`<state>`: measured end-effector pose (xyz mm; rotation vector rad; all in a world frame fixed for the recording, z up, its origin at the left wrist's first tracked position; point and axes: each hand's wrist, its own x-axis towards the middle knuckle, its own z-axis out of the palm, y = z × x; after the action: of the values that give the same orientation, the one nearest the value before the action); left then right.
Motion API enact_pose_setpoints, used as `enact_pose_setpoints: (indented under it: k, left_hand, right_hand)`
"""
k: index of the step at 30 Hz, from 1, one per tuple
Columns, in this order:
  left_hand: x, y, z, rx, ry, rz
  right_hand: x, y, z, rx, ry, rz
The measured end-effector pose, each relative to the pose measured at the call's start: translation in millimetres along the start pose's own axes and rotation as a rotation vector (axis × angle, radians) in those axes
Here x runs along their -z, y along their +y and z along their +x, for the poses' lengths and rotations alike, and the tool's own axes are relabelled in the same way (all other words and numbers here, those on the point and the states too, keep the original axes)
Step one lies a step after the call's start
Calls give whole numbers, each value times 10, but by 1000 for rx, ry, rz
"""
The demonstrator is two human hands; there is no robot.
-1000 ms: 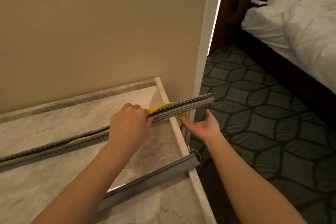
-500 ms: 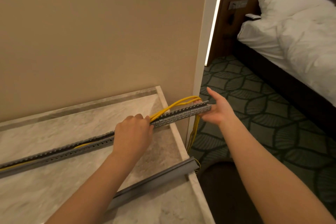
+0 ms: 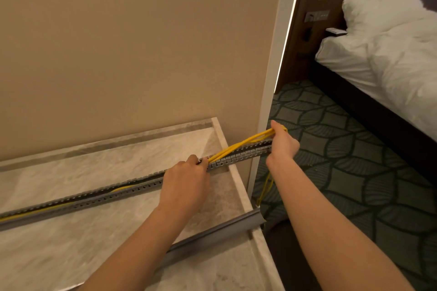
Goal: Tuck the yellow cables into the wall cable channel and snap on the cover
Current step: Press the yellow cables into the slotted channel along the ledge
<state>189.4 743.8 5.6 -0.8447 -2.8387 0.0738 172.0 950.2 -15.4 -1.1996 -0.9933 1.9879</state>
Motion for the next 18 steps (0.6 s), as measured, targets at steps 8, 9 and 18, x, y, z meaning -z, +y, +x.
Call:
enact_pose_setpoints:
  k: [8, 9, 18]
  left_hand:
    - [27, -1, -9, -2, -20, 22]
    - [47, 6, -5, -3, -26, 32]
    - [194, 363, 266, -38, 47, -54]
  right_hand:
    - [173, 85, 39, -13, -31, 19]
    - [195, 98, 40, -17, -43, 13]
    - [280, 79, 38, 6, -139, 16]
